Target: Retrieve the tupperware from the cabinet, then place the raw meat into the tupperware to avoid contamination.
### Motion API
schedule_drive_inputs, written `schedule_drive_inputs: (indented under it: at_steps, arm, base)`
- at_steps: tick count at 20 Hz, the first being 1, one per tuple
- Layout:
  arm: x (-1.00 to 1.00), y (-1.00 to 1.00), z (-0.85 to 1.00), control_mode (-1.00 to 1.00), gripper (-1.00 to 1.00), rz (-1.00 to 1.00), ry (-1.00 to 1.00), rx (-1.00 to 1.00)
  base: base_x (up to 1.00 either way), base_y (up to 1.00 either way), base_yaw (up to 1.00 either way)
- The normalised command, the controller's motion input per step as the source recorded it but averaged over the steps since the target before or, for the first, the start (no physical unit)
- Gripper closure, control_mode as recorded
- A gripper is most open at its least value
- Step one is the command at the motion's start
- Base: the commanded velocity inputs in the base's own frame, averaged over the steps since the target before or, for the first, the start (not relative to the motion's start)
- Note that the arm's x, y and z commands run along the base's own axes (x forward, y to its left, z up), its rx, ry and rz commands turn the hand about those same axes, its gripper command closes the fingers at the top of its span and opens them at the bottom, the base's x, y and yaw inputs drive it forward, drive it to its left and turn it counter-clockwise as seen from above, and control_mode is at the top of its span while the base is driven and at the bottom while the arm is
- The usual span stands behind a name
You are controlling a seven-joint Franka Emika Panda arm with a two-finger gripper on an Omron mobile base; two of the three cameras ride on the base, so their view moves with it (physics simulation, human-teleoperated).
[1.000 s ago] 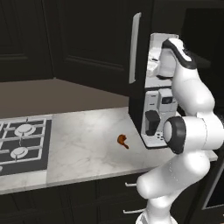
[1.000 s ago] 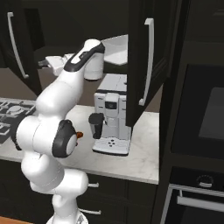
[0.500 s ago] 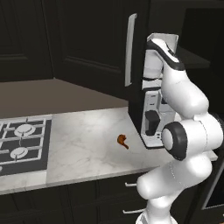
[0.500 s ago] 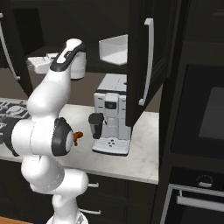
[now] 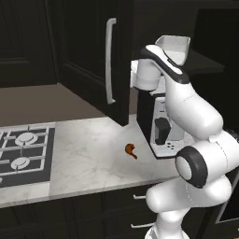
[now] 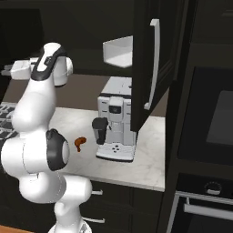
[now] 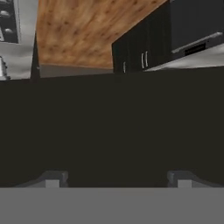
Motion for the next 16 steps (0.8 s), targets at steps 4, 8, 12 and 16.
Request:
schedule_drive_inputs:
  at_steps: [4,8,12,16]
  arm:
    - [0.13,0.67,-0.13,-1.0,-1.0,-0.22,-0.01,-0.04]
    - [0.18,0.6,-0.12,-1.0,-1.0,-0.22,0.0,-0.1]
    - [0.22,0.53,-0.14,-1.0,-1.0,-0.24,0.0,-0.12]
    - [0.18,0.39,-0.2,-1.0,-1.0,-0.22,0.02,-0.14]
  base:
    - [0.0,0.0,0.0]
    - [0.0,0.0,0.0]
    - [0.0,0.0,0.0]
    - [0.0,0.0,0.0]
